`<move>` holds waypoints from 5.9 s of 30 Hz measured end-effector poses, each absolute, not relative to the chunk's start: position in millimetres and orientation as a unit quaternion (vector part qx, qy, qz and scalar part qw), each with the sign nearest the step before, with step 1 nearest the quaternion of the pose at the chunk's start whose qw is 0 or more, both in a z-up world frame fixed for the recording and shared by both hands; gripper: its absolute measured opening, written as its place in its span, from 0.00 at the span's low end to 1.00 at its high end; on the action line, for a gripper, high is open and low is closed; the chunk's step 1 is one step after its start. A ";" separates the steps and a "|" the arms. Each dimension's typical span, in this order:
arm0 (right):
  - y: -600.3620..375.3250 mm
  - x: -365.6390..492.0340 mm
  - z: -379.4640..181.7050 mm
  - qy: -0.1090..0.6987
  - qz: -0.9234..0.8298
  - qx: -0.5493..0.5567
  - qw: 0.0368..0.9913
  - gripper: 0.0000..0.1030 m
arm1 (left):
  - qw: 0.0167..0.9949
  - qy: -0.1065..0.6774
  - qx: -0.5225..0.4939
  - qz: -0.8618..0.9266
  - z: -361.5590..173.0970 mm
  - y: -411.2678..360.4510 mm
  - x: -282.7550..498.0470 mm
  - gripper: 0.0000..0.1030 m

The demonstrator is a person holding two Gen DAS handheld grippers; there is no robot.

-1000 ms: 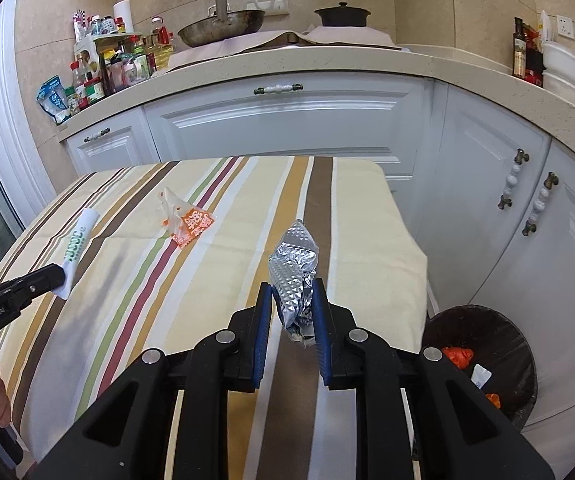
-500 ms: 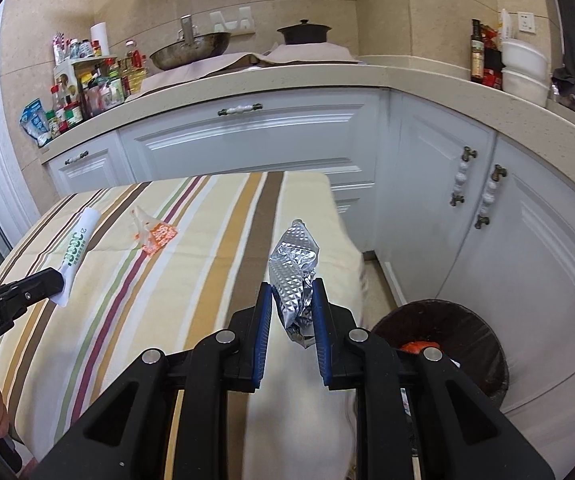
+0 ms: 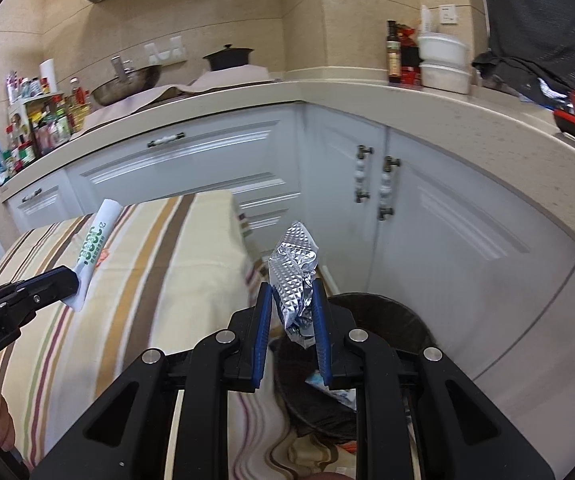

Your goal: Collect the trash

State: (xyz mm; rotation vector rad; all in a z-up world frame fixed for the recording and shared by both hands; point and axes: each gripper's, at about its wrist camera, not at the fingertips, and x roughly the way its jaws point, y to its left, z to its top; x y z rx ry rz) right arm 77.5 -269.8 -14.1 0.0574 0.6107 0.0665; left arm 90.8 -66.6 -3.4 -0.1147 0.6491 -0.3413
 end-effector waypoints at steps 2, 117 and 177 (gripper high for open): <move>-280.8 75.7 -14.3 0.299 0.022 0.031 0.954 0.20 | 0.932 0.314 -0.047 -0.175 -4.5 -83.0 94.2 0.07; 7.2 190.9 -47.5 0.361 0.249 -0.064 0.896 0.14 | 0.918 0.357 -0.150 0.090 -47.0 195.6 84.4 0.24; -320.6 29.9 -14.3 0.278 -0.057 0.068 0.956 0.70 | 0.938 0.311 -0.022 -0.150 -5.9 -89.0 76.8 0.75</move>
